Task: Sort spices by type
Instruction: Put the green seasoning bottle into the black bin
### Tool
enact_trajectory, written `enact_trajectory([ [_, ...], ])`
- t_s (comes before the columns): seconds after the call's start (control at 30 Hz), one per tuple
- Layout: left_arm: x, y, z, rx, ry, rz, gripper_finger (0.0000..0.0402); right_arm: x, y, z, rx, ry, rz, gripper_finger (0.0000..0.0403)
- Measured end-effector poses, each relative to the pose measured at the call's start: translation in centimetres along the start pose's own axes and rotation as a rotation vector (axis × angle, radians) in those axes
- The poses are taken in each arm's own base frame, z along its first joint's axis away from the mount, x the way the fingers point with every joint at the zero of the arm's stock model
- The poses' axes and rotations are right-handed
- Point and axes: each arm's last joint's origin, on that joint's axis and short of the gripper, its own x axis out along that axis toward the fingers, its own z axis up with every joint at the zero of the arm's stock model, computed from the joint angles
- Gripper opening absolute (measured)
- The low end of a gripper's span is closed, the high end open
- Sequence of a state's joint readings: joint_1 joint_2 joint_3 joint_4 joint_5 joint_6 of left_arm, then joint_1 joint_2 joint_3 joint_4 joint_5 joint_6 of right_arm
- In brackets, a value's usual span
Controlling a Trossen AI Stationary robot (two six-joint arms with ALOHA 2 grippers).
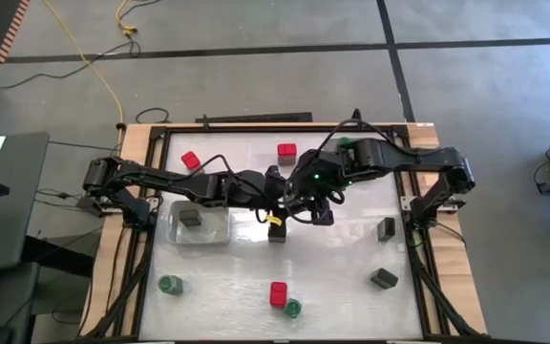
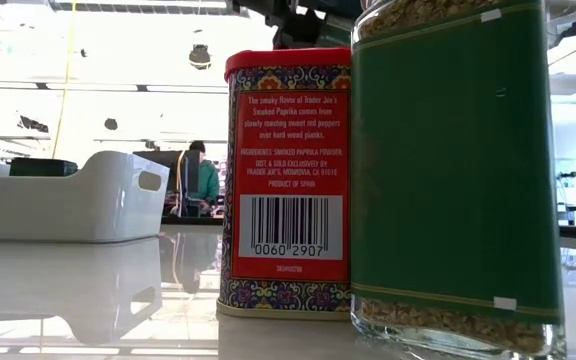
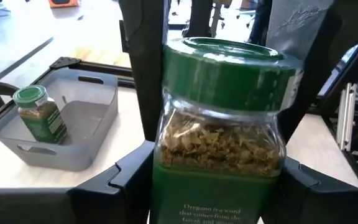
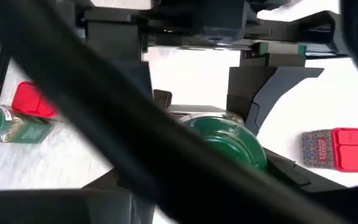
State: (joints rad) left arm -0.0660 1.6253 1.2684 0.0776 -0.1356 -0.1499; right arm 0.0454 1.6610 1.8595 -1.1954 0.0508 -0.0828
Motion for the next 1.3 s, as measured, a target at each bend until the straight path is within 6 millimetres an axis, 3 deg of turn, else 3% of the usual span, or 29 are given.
enact_trajectory([
  [0.7,0.0,0.0,-0.1,-0.035,0.004,-0.004,0.0224,-5.8,-0.2,-3.3,0.091,0.035,-0.055,0.022],
  [1.03,-0.1,0.3,-0.3,0.009,0.03,0.012,0.0224,-9.7,-1.2,-7.6,0.158,0.07,-0.121,0.022],
  [1.17,-0.9,0.3,0.3,0.002,0.021,0.013,0.0224,-10.1,-1.7,-10.3,0.193,0.093,-0.141,0.022],
  [1.3,-2.2,0.4,1.1,0.035,0.002,0.013,0.0224,-9.2,-2.2,-13.6,0.256,0.156,-0.168,0.022],
])
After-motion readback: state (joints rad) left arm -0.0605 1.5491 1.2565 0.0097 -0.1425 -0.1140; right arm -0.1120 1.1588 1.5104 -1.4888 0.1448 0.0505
